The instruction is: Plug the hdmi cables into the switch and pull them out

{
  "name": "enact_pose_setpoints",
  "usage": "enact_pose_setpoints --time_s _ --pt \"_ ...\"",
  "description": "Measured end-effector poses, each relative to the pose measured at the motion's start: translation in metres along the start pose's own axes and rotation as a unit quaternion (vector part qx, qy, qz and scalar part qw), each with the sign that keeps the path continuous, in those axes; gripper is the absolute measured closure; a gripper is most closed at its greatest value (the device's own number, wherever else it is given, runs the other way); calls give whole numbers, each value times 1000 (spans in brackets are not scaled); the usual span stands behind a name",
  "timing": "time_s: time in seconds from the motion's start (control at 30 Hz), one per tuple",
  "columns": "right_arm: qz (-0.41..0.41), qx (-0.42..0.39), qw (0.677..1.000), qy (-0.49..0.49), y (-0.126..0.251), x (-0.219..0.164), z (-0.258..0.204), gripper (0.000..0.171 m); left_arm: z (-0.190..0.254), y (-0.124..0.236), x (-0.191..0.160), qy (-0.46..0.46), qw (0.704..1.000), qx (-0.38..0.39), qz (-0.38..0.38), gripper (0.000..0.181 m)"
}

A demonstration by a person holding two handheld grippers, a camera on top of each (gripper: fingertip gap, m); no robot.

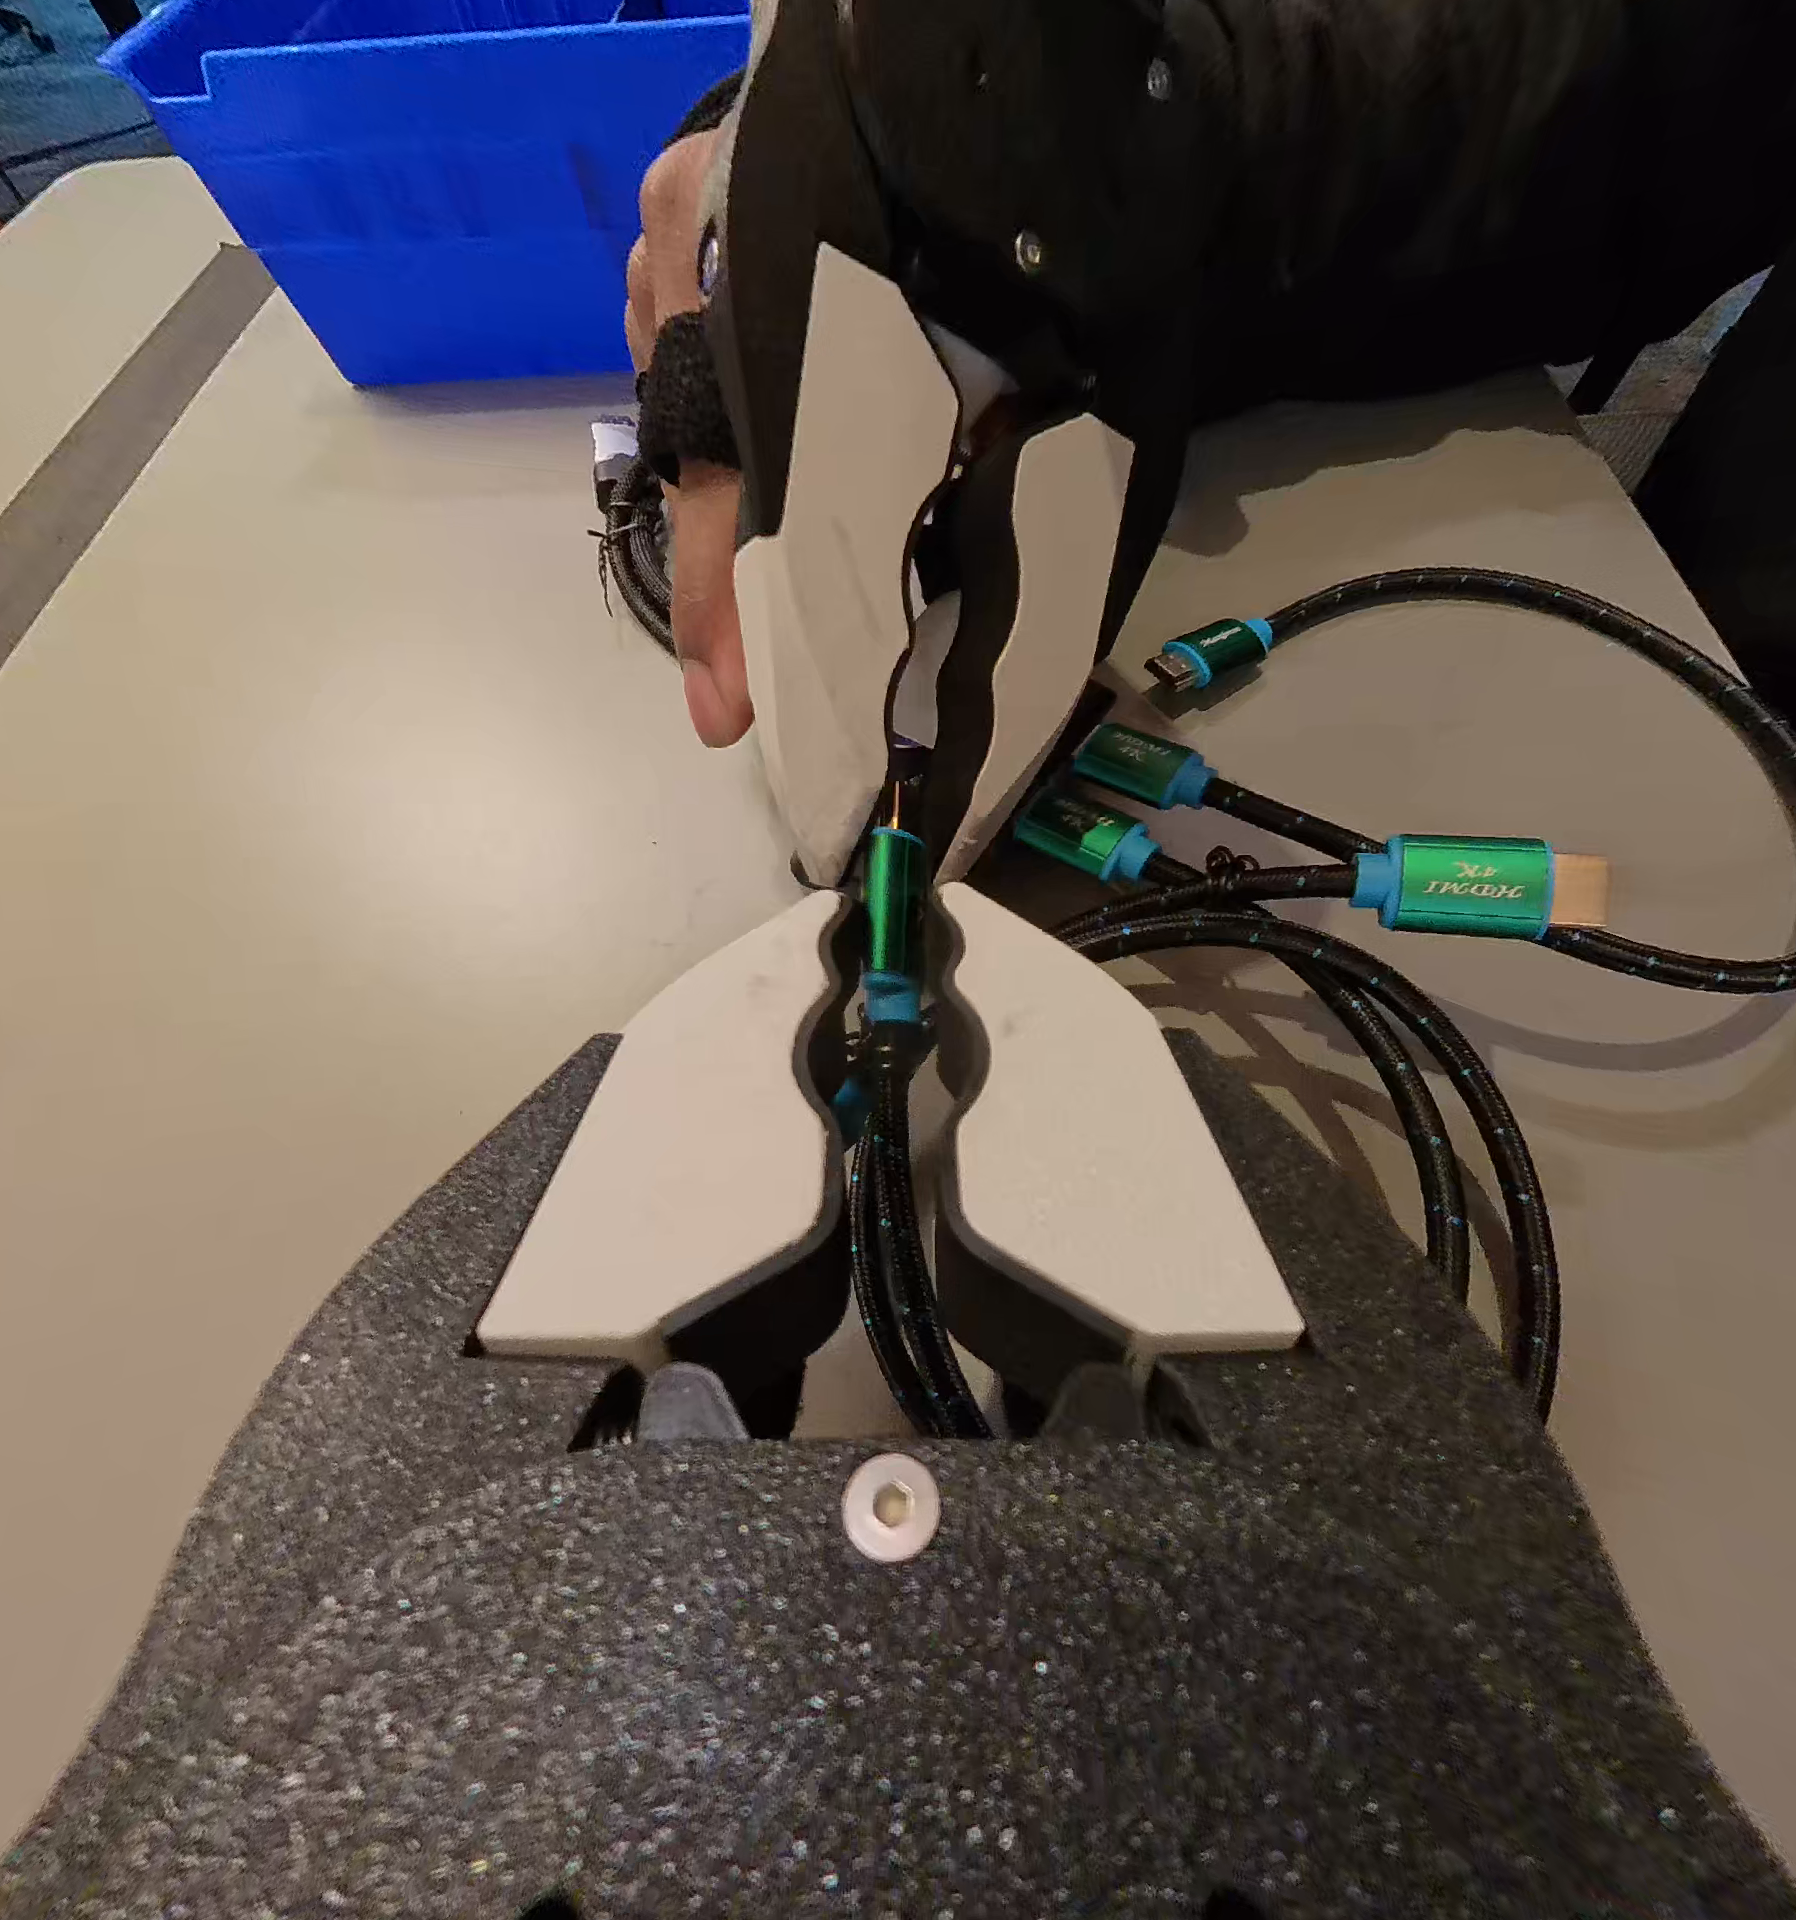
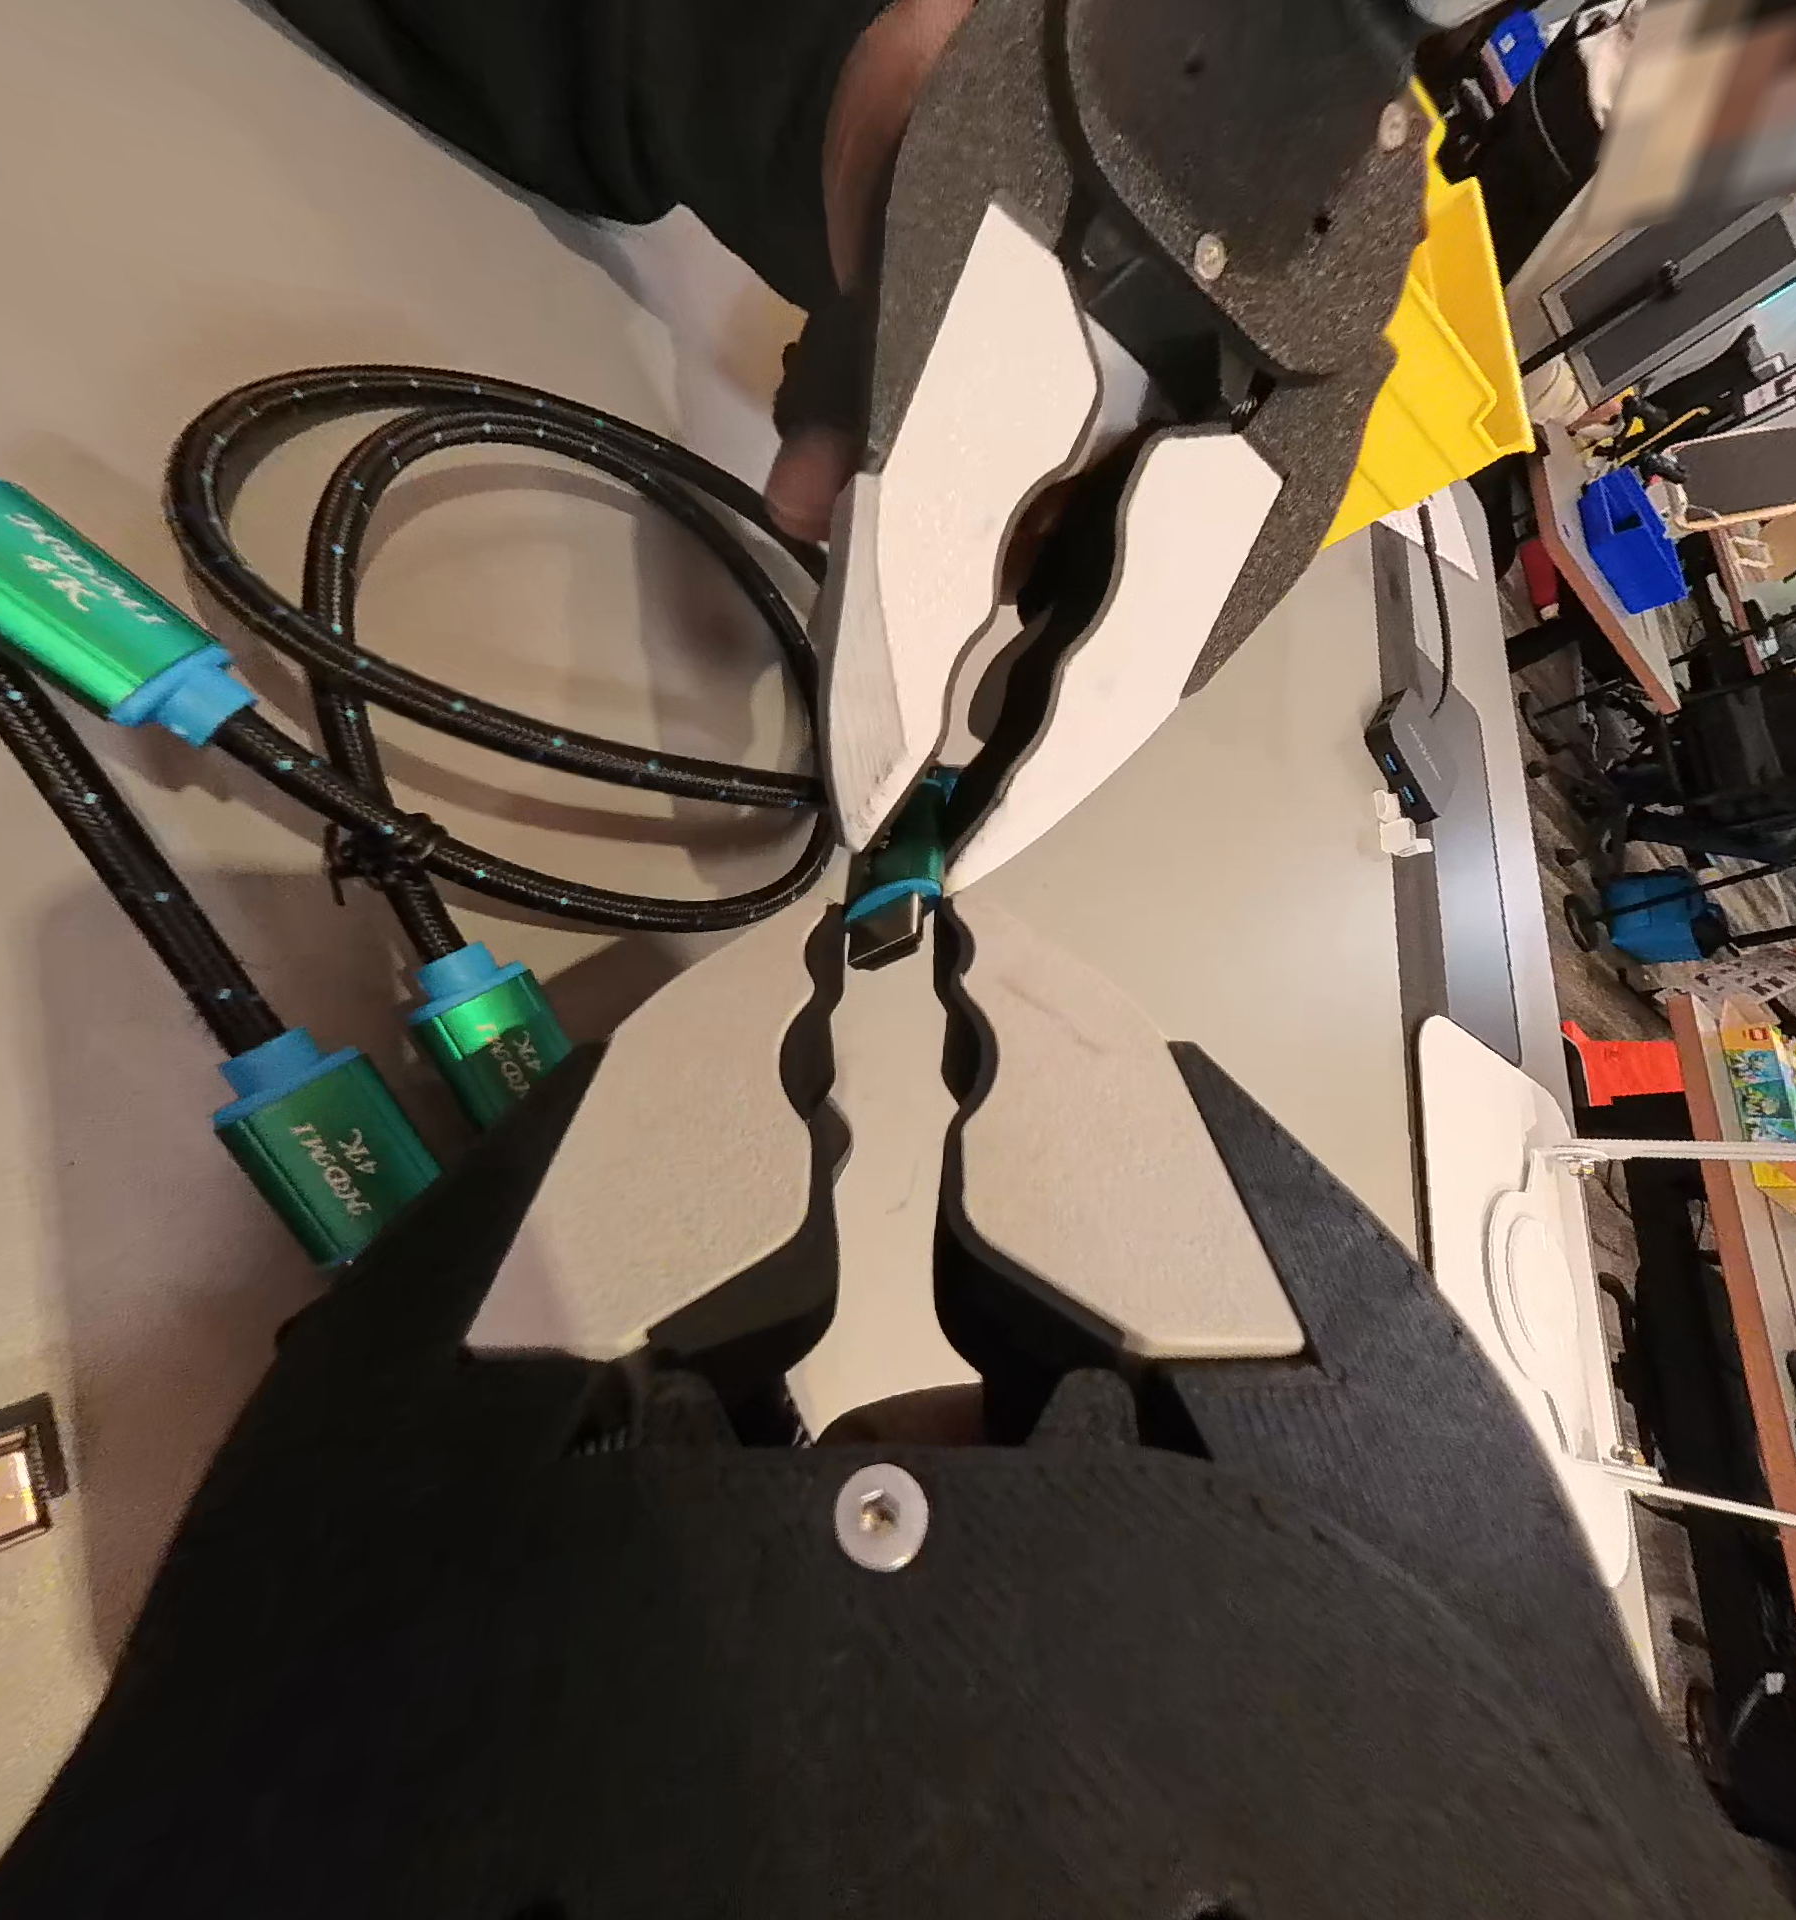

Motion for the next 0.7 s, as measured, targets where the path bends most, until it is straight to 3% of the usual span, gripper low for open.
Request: enact_pose_setpoints --time_s 0.33,0.7 --pt "6 0 1000 -1 3 0 1 156 -2 -6 -8 6 1000 4 -26 168" --pt "9 31 999 -42 9 0 3 162 1 0 -1 -59 997 31 -44 169"
Point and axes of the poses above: each gripper's, where its closed fingertips meet, y back along the fingers, x out of its top, z = x × y across the jaws, the point moved 4 cm from there along y, back along the fingers, and after that the axes turned 4 degrees about -z, right-handed, at the moved point
